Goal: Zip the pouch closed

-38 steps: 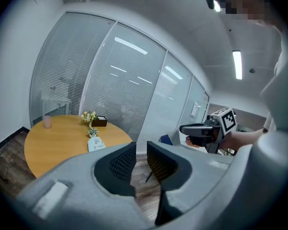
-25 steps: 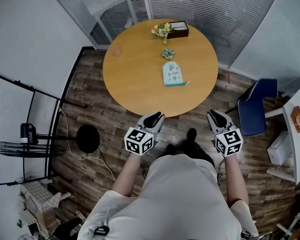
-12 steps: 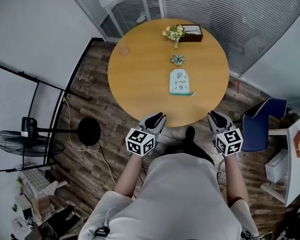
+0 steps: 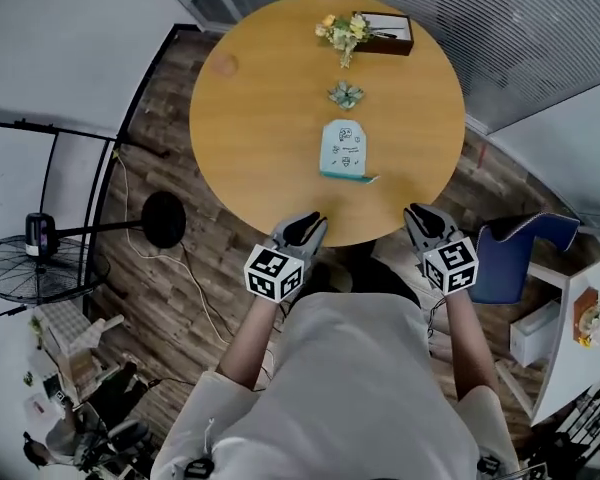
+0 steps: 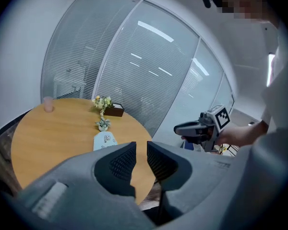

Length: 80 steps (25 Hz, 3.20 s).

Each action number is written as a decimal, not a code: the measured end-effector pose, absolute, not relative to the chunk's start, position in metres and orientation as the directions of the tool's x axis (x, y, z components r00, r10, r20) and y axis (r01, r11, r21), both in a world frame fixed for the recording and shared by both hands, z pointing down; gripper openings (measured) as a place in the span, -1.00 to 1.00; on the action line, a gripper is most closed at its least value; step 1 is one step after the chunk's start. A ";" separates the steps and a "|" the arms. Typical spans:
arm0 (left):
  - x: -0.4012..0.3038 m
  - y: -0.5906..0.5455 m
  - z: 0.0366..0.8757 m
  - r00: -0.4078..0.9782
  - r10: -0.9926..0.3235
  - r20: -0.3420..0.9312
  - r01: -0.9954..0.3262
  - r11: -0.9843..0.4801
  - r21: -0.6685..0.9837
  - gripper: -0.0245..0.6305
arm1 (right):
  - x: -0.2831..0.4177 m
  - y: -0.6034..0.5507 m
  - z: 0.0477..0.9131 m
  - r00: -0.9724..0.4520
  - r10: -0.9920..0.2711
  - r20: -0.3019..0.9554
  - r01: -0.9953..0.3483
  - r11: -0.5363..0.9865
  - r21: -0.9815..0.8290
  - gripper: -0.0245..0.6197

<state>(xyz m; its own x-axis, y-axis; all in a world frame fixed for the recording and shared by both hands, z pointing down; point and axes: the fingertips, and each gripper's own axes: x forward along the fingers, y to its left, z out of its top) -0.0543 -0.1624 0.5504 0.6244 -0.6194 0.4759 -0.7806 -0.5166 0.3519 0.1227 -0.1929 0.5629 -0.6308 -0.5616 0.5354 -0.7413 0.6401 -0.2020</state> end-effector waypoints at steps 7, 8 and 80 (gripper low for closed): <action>-0.026 -0.192 0.594 0.592 -0.603 0.534 -0.805 -0.472 0.359 -0.68 | 0.128 -0.244 0.624 -0.690 -0.413 0.594 -0.635 0.738 -0.226 -0.74; -0.023 -0.194 0.600 0.589 -0.601 0.541 -0.807 -0.465 0.363 -0.68 | 0.128 -0.247 0.634 -0.696 -0.392 0.601 -0.626 0.742 -0.241 -0.74; 0.025 -0.271 0.784 0.594 -0.338 0.730 -0.773 -0.491 0.401 -0.87 | 0.045 -0.285 0.785 -0.706 0.151 0.692 -0.212 0.887 -0.411 -0.90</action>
<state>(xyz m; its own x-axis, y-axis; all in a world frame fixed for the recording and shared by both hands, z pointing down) 0.0249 -0.2711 0.7845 0.5937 -0.3382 0.7302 -0.7733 -0.4909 0.4013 0.0452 -0.2851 0.7845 -0.7063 0.1510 0.6916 -0.2125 0.8867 -0.4107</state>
